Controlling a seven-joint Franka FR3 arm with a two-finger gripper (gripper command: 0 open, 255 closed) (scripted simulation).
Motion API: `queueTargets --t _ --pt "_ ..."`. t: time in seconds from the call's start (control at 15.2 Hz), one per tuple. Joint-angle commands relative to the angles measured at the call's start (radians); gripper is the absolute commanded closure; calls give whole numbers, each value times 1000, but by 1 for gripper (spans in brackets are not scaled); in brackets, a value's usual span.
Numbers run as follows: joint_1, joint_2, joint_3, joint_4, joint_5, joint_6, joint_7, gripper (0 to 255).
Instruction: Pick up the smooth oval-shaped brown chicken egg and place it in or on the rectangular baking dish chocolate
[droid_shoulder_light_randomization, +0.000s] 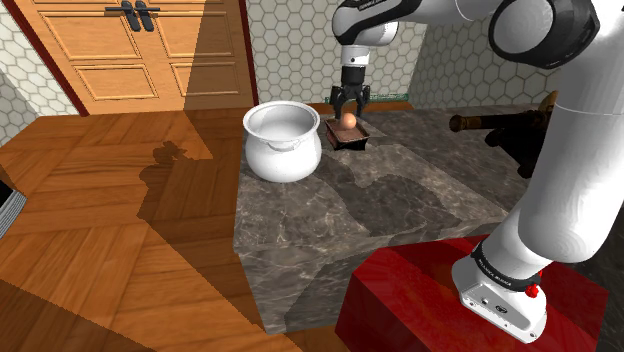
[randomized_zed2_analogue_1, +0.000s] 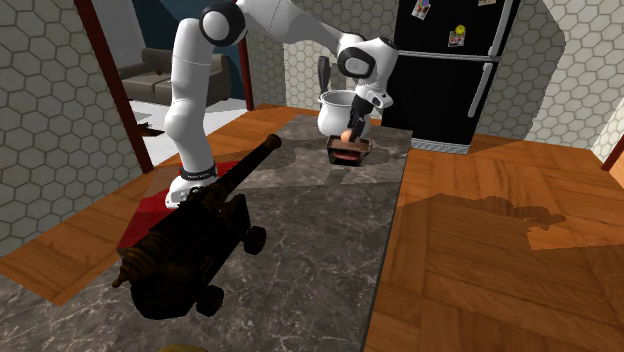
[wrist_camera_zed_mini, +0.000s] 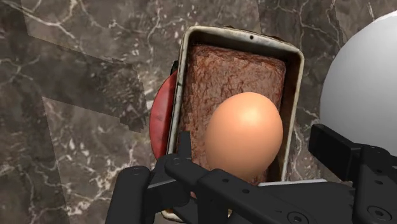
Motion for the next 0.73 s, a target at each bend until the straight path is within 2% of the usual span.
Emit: queueTargets --t 0.0,0.13,0.66 --pt "-7 1 -4 52 -3 -52 2 0" --pt "-16 8 -7 121 -5 -114 6 0" --pt "-16 8 -7 121 -5 -113 6 0"
